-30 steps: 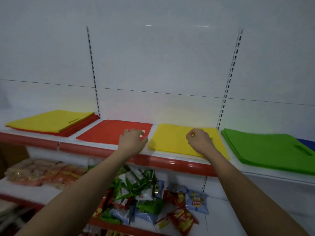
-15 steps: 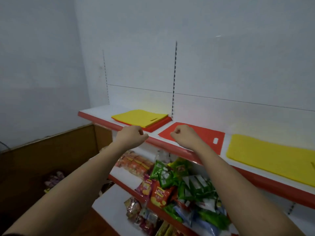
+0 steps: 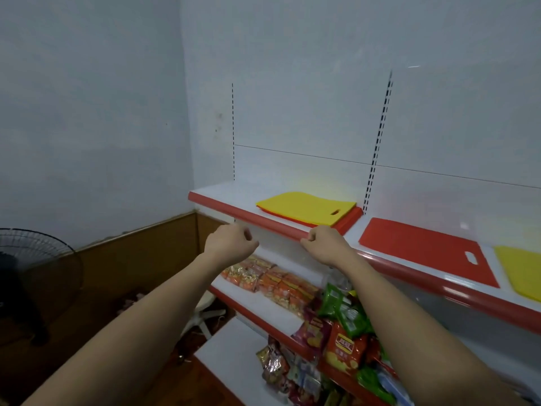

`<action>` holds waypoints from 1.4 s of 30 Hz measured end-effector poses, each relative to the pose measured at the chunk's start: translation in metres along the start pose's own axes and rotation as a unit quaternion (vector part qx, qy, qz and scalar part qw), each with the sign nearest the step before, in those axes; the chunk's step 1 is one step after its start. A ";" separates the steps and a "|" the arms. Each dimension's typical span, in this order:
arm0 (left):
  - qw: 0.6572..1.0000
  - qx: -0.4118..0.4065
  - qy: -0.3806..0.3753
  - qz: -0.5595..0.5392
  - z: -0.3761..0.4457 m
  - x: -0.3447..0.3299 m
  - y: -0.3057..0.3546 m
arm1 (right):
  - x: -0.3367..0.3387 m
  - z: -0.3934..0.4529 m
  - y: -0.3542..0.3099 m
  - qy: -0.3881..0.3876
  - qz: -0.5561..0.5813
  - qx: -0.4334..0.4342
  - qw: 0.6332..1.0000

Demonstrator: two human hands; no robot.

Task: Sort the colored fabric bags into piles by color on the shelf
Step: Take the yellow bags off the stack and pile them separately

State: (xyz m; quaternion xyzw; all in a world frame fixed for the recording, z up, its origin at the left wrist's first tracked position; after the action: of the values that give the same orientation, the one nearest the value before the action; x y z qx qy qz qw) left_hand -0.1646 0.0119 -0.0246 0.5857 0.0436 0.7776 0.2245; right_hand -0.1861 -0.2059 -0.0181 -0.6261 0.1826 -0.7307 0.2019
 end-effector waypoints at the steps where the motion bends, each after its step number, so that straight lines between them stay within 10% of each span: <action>1: 1.000 -0.002 -0.003 -0.006 0.008 -0.001 -0.007 | -0.003 0.006 -0.002 -0.001 -0.002 -0.005 1.000; 28: 0.978 -0.010 0.011 -0.209 0.274 -0.090 -0.075 | -0.003 0.173 0.110 0.337 0.080 -0.162 0.924; 42: 0.992 -0.049 0.021 -0.110 0.335 -0.157 -0.082 | -0.025 0.182 0.138 0.411 0.070 -0.253 0.873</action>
State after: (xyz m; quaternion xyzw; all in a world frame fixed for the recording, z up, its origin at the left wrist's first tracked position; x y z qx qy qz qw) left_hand 0.2053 -0.0429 -0.0883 0.5494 0.0741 0.7611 0.3368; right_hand 0.0066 -0.3130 -0.0832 -0.2848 0.4712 -0.8348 -0.0058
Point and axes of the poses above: each hand's wrist, its own z-axis towards the middle knuckle, its own x-axis out of the back of the hand, y = z × x, the point moved 6 cm from there along z, towards the middle knuckle, and after that the axes turned 3 degrees about -x, right-handed, at the moved point
